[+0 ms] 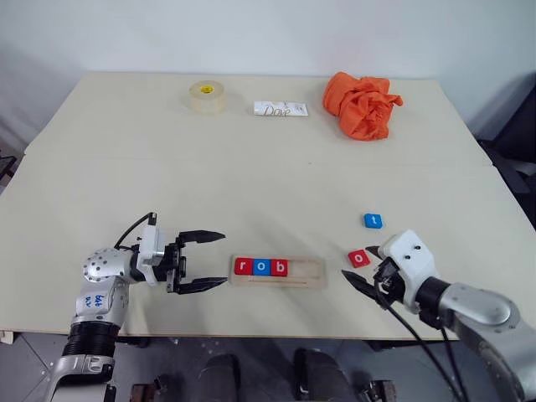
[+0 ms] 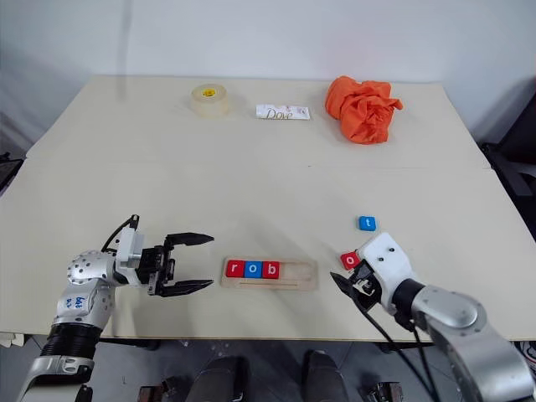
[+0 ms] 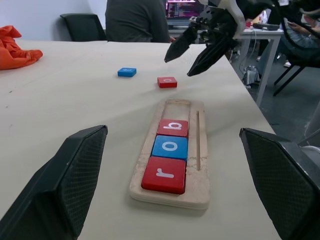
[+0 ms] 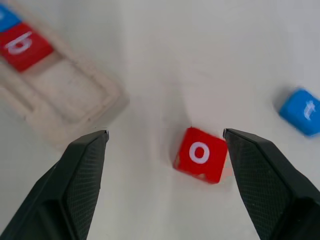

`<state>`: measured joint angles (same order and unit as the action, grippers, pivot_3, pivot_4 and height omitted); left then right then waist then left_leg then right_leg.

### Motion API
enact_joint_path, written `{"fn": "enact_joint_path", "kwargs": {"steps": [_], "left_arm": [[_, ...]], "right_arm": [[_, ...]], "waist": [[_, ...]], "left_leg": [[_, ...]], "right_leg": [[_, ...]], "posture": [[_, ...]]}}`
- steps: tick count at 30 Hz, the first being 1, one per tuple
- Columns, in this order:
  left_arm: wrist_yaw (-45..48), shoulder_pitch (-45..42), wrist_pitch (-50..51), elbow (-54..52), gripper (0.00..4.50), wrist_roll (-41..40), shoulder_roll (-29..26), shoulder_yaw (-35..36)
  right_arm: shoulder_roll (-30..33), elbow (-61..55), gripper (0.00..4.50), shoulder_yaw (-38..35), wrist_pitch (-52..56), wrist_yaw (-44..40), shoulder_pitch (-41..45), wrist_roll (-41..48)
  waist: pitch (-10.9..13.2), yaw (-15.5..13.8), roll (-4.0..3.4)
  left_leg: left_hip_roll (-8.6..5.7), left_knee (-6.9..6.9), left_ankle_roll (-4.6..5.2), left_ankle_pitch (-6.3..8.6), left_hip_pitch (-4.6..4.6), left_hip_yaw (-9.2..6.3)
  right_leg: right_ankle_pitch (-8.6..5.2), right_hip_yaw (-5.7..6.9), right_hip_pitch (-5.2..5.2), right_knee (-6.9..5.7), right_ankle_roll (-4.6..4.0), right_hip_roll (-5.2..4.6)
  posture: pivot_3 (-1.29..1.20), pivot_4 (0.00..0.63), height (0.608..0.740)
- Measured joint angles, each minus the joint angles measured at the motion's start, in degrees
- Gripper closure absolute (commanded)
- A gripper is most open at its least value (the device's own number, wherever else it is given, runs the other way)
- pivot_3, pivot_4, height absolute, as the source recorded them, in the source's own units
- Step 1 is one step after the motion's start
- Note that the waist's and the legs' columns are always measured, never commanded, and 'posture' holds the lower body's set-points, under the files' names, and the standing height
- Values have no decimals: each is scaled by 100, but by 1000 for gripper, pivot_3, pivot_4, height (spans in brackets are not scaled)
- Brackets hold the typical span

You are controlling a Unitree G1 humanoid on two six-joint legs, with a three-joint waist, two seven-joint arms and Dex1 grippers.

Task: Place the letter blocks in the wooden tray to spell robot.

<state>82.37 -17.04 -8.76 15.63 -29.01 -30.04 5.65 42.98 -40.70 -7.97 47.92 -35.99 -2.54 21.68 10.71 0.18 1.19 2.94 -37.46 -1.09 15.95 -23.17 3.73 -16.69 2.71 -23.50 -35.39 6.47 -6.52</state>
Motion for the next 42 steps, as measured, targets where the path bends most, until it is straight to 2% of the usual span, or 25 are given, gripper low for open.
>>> {"fn": "enact_joint_path", "kwargs": {"steps": [5, 8, 14, 22, 25, 28, 31, 36, 42], "left_arm": [[-123, 146, -11, -148, 0, 2, 80, -6], [-218, 229, -15, -231, 0, 9, 159, -25], [-360, 541, -20, -561, 0, 9, 189, 2], [-611, 989, -9, -1013, 0, 1, 120, 106], [-688, 1105, -9, -1110, 0, -4, 68, 130], [-758, 1156, -9, -1175, 0, -4, 65, 135], [-793, 1175, -9, -1250, 0, -6, 58, 144], [-846, 1212, -9, -1258, 0, -6, 58, 177], [-746, 1220, -10, -1258, 0, -22, 9, 182]], "right_arm": [[832, 1262, 665, 355, -1392, -1430, 562, -143], [1073, 2293, 665, 787, -2282, -2128, 1128, -492], [1079, 4037, 665, 1508, -3621, -3131, 2038, -1101], [814, 5621, 665, 1985, -4873, -3840, 3106, -1490], [772, 5907, 1243, 2041, -5048, -4070, 3256, -1509], [747, 6021, 2264, 2108, -5108, -4271, 3332, -1512], [690, 6128, 3049, 2119, -5247, -4366, 3379, -1521], [646, 6109, 3046, 2110, -5112, -4388, 3418, -1520], [678, 4853, 3046, 2079, -3418, -4176, 3405, -1378]], "waist": [[1, 0, 1], [1, 0, 1], [1, -3, 0], [1, 16, 0], [1, 12, 0], [1, 11, 0], [1, 11, 0], [1, 24, 0], [6, 19, -9]], "left_leg": [[-1, -3, 0, 0, 0, 3], [-1, -11, 0, 0, -1, 4], [-1, -21, -1, -1, -2, 7], [2, -37, -3, -1, 4, 7], [3, -42, -4, 0, 7, 6], [5, -47, -4, 0, 7, 5], [5, -49, -5, 0, 9, 6], [9, -50, -5, -1, 9, 6], [12, -47, -9, 1, -1, 8]], "right_leg": [[2, -1, 0, 1, 3, -1], [3, -1, 1, -2, 7, -2], [4, -2, 1, -8, 8, -4], [6, -3, 8, -16, 9, -4], [8, -3, 13, -17, 8, -5], [12, -3, 15, -17, 5, -5], [15, -3, 17, -17, 4, -5], [17, -3, 15, -18, 1, -4], [15, -5, -2, -23, -4, -4]], "posture": [[0, 150, 740], [0, 150, 740], [0, 150, 740], [0, 150, 740], [0, 150, 740], [0, 150, 740], [0, 150, 740], [0, 150, 740], [0, 150, 740]]}}
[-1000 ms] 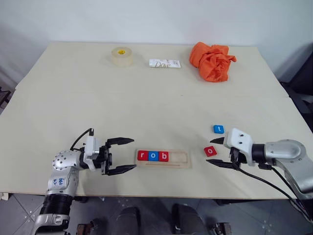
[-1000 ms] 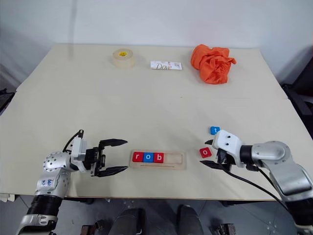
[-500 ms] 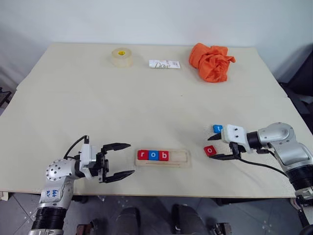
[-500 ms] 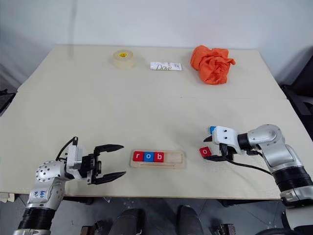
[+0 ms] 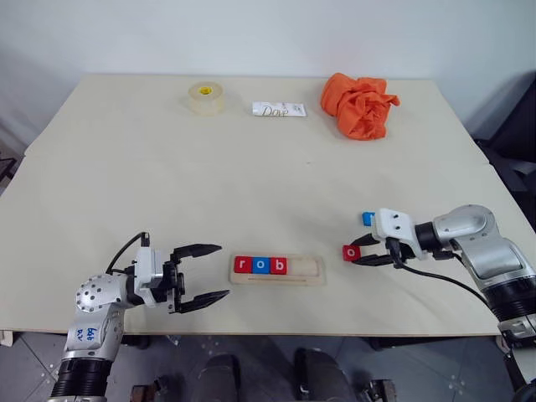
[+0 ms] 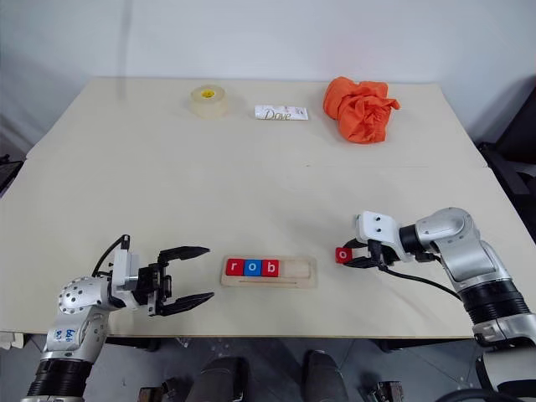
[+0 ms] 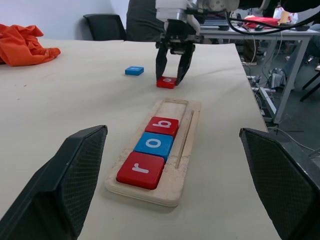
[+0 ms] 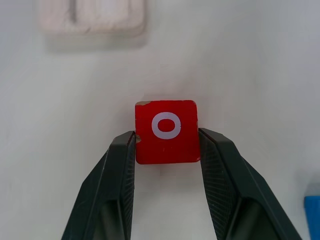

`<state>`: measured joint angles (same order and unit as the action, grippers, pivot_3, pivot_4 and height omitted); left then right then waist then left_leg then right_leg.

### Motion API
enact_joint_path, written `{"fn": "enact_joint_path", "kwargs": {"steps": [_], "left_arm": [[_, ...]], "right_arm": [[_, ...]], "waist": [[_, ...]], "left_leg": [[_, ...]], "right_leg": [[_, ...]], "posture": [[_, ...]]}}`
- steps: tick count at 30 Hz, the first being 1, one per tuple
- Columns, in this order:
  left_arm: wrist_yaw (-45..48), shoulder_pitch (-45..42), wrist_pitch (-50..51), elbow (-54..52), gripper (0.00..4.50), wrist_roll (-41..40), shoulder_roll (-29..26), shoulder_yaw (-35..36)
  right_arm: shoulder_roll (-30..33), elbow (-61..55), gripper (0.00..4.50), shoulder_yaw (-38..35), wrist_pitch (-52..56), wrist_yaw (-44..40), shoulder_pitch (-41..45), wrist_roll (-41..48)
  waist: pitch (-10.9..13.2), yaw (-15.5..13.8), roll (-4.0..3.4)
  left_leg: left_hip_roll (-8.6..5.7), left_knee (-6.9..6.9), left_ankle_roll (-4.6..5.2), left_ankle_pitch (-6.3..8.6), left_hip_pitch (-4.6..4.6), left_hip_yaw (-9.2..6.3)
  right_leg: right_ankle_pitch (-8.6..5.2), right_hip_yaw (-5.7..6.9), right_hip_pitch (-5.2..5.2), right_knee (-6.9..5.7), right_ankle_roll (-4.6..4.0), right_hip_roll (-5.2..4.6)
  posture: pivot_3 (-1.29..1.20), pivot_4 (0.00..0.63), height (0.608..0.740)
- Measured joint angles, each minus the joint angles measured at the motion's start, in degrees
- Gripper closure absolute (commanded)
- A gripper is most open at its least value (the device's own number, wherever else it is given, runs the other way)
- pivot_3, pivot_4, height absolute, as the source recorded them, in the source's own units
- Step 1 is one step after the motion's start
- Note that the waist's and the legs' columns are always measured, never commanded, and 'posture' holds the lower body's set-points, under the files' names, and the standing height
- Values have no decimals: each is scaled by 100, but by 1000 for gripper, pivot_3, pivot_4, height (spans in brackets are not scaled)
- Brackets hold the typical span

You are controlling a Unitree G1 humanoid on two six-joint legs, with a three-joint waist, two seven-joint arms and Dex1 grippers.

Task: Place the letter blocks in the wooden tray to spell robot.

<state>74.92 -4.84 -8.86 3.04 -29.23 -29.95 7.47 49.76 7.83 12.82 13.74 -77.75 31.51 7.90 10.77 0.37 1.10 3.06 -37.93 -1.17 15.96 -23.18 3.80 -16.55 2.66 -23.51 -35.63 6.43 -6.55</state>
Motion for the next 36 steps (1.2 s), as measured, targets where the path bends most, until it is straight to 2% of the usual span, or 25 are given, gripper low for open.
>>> {"fn": "enact_joint_path", "kwargs": {"steps": [5, 9, 13, 20, 36], "left_arm": [[239, -103, -8, 168, 0, -6, -64, 1], [348, -251, -53, 299, 0, -5, -65, 7], [387, -325, -66, 331, 0, -5, -63, 7], [359, -264, -63, 303, 0, -4, -50, 1], [311, -76, -59, 188, 0, -9, -74, 70]], "right_arm": [[185, -1454, 3046, 39, 1278, -12, -143, 265], [-173, -2213, 3046, 108, 2064, 326, -107, 474], [-375, -2560, 3046, 498, 2653, 646, 23, 456], [-575, -2556, 3046, 923, 2783, 918, 226, 338], [-868, -1998, 3046, 1357, 2487, 1056, 422, -4]], "waist": [[1, -26, -2], [1, -22, -2], [1, -10, -2], [1, -12, -2], [1, -10, -2]], "left_leg": [[-1, 1, -3, 5, -3, -1], [0, 1, -2, 5, -4, -2], [0, 2, -2, 5, -5, -2], [0, 2, -1, 6, -8, -2], [0, 2, -1, 6, -9, -1]], "right_leg": [[-2, 2, 0, 7, -4, -2], [-2, 2, -1, 7, -4, -1], [-3, 2, -3, 6, -5, -2], [-3, 2, -3, 7, -5, 0], [-3, 3, -5, 6, -5, 1]], "posture": [[0, 150, 740], [0, 150, 740], [0, 150, 740], [0, 150, 740], [0, 150, 740]]}}
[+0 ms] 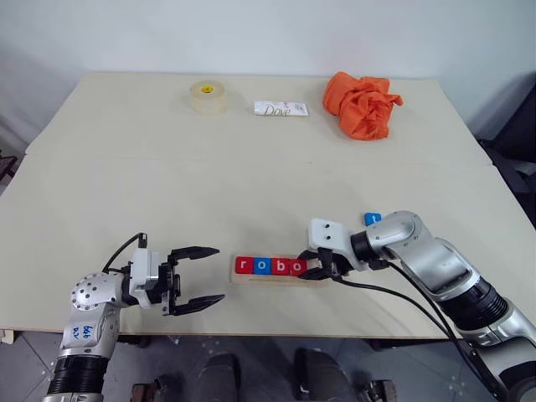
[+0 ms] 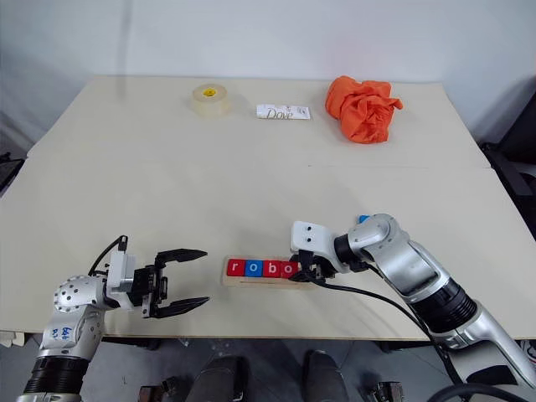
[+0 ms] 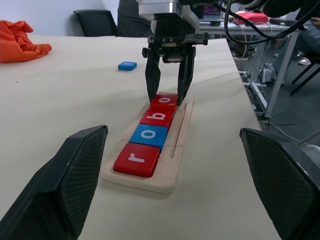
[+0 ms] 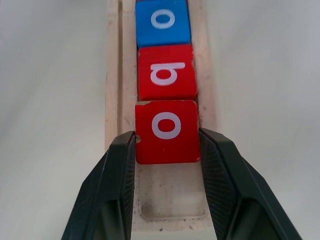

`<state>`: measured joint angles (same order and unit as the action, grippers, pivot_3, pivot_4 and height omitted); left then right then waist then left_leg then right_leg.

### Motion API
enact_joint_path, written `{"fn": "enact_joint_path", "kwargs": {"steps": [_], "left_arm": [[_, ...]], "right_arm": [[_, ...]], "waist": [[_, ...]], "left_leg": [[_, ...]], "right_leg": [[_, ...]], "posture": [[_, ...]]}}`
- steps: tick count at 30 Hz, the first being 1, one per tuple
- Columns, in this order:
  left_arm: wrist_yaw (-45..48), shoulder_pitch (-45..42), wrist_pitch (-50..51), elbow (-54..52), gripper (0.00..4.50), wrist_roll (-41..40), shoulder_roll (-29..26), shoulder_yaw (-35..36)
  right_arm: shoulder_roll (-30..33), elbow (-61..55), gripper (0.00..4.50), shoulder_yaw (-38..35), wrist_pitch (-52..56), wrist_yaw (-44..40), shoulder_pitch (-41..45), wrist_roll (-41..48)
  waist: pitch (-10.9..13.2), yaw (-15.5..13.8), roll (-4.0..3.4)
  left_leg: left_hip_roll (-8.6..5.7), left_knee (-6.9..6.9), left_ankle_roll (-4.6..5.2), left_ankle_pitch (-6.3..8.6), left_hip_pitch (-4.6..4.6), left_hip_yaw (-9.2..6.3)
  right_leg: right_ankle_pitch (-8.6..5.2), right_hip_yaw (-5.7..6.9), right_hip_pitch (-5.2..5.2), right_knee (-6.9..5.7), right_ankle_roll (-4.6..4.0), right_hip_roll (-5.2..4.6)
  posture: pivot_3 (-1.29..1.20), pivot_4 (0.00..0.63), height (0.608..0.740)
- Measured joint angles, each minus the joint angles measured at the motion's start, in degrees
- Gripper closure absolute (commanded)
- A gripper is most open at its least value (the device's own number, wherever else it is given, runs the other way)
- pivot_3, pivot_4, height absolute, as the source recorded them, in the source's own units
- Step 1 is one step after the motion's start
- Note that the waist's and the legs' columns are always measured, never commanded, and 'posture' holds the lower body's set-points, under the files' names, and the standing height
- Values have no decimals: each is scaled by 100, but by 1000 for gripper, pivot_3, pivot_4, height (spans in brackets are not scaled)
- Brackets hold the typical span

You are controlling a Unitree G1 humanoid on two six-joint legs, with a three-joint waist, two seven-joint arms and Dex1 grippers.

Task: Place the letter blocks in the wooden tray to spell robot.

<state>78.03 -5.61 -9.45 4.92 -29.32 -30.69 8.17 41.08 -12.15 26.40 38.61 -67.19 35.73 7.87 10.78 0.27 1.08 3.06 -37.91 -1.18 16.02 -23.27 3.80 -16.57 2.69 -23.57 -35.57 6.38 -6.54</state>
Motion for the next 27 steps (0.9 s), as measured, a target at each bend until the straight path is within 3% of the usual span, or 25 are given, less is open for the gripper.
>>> {"fn": "enact_joint_path", "kwargs": {"steps": [27], "left_arm": [[-113, -141, 0, 6, 0, 1, -63, 15]], "right_arm": [[-142, 65, 3046, 59, -106, 167, 124, -251]], "waist": [[0, 3, 0]], "left_leg": [[1, 0, 0, 0, 0, 0]], "right_leg": [[0, 0, 0, -1, 0, 0]], "posture": [[0, 150, 740]]}}
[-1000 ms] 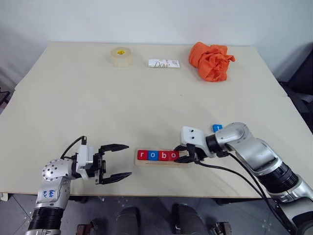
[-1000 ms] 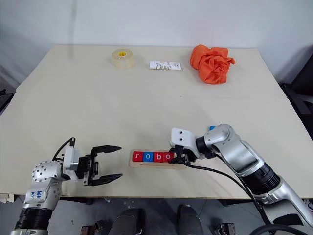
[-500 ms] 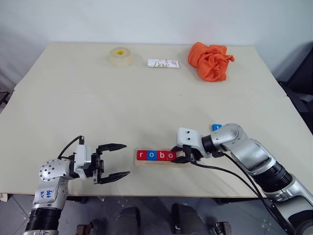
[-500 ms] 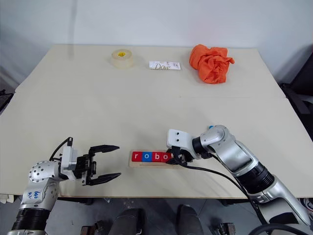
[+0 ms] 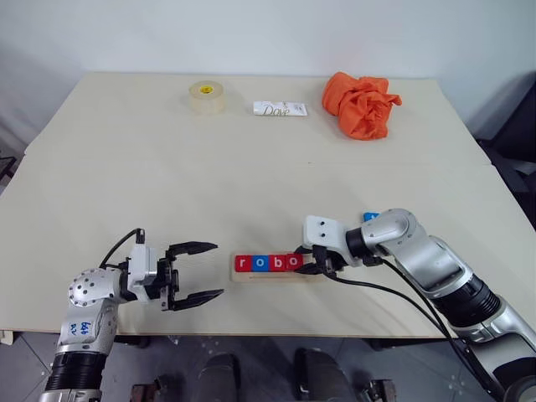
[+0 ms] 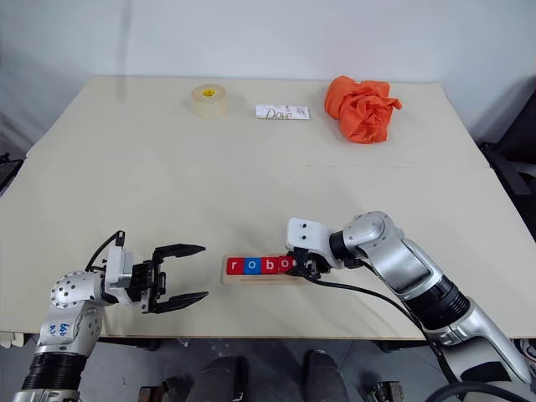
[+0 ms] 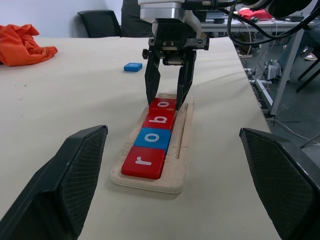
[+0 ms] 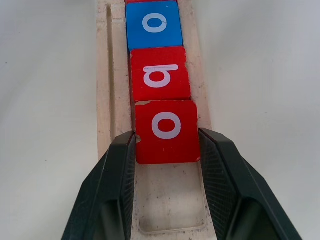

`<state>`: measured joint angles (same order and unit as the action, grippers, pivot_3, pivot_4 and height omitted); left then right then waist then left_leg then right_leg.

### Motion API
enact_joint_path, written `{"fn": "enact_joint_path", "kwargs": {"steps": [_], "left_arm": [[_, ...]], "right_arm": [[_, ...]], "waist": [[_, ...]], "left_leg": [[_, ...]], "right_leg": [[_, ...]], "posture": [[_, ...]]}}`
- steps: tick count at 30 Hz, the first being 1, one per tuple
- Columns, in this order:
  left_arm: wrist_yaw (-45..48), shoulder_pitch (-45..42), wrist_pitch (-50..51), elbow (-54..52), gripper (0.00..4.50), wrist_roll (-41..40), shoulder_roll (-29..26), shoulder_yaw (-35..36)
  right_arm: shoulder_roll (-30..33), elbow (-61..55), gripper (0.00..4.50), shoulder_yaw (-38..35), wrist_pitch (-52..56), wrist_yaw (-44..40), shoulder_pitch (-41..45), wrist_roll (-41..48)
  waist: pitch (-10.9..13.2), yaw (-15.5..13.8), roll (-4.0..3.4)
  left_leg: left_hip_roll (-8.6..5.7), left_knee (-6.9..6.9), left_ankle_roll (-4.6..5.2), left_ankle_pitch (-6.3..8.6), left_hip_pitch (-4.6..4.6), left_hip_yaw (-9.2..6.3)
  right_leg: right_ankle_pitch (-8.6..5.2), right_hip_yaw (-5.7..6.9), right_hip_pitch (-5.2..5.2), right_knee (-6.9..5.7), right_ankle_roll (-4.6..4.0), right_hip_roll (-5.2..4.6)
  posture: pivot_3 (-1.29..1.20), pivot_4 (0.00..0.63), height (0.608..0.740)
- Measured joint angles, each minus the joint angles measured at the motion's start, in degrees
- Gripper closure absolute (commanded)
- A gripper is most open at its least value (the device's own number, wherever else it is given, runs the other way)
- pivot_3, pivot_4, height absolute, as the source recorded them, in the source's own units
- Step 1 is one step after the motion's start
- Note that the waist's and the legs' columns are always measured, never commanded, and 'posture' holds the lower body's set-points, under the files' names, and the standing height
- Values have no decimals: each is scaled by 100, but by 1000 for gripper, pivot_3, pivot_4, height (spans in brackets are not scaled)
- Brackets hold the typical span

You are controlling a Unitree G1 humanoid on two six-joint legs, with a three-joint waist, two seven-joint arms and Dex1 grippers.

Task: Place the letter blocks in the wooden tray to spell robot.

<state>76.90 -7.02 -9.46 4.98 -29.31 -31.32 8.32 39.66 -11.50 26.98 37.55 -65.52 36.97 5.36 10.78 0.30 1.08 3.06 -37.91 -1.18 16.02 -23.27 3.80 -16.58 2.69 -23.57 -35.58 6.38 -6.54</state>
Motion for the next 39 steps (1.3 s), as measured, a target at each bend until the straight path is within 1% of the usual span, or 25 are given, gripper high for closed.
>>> {"fn": "enact_joint_path", "kwargs": {"steps": [4, 6, 9, 12, 13, 20, 23, 27, 29, 33, 36, 39], "left_arm": [[2, -62, 0, 13, 0, 1, 1, -8], [1, -80, 0, 24, 0, 2, 1, -19], [1, -115, 0, 38, 0, 2, 4, -32], [2, -153, -1, 59, 0, 2, 7, -35], [3, -156, -1, 65, 0, 2, 7, -35], [37, -299, -4, 291, 0, 14, 33, -55], [79, -513, -18, 444, 0, 19, 97, -102], [175, -635, -71, 678, 0, 27, 108, -138], [241, -722, -91, 783, 0, 31, 124, -186], [349, -833, -132, 1027, 0, 33, 112, -181], [413, -889, -154, 1176, 0, 37, 110, -183], [479, -1051, -181, 1250, 0, 40, 106, -198]], "right_arm": [[0, -20, 3046, 11, -13, -3, 0, -35], [0, -48, 2306, 27, -46, 0, 0, -100], [-11, -48, 1355, 29, -34, 20, 27, -142], [-55, -89, 248, 27, 50, 21, 33, -131], [-54, -138, 71, 17, 94, 21, 33, -128], [44, -645, 71, -397, 547, 33, 21, 214], [78, -924, 71, -995, 637, 99, -261, 573], [271, -1019, 71, -1776, 473, 221, -954, 885], [344, -984, 71, -2338, 151, 271, -1477, 1020], [687, -579, 71, -3339, -368, 377, -2493, 1060], [717, -409, 71, -3786, -694, 513, -2954, 1049], [696, -413, 71, -4298, -777, 800, -3437, 1083]], "waist": [[0, 1, 0], [0, 1, 0], [0, 0, 0], [0, 1, 0], [0, 1, 0], [0, -5, 0], [0, -37, 1], [0, -31, 1], [0, -31, 2], [0, -40, 2], [0, -15, 1], [-1, -30, 1]], "left_leg": [[0, 0, 0, 0, 0, 0], [0, 0, 0, 0, 0, 0], [0, 0, 0, 0, 0, 0], [0, 0, 0, 0, -1, 0], [0, 1, 0, 0, -1, 0], [0, 1, 0, 0, -2, 0], [-2, 1, 1, 1, -3, -4], [-6, 2, 8, 7, -3, 3], [-6, 5, 8, 8, -3, 3], [-7, 5, 8, 7, -2, 7], [-5, 5, 8, 7, 1, 8], [-2, 6, 7, 4, 3, 5]], "right_leg": [[0, 0, 0, 0, 0, 0], [0, 0, 0, 0, 0, 0], [0, 0, 0, 0, 0, 0], [0, 0, -2, 0, 0, 0], [0, 0, -2, 1, 0, 0], [0, 0, -2, 2, 0, 0], [0, 6, 3, 6, 0, -1], [1, 6, 6, 14, 2, -5], [1, 7, 6, 16, 3, -2], [2, 6, 7, 18, 5, -2], [3, 4, 7, 16, 6, 0], [3, 6, 7, 11, 6, 3]], "posture": [[0, 150, 740], [0, 150, 740], [0, 150, 740], [0, 150, 740], [0, 150, 740], [0, 150, 740], [0, 150, 740], [0, 150, 740], [0, 150, 740], [0, 150, 740], [0, 150, 740], [0, 150, 740]]}}
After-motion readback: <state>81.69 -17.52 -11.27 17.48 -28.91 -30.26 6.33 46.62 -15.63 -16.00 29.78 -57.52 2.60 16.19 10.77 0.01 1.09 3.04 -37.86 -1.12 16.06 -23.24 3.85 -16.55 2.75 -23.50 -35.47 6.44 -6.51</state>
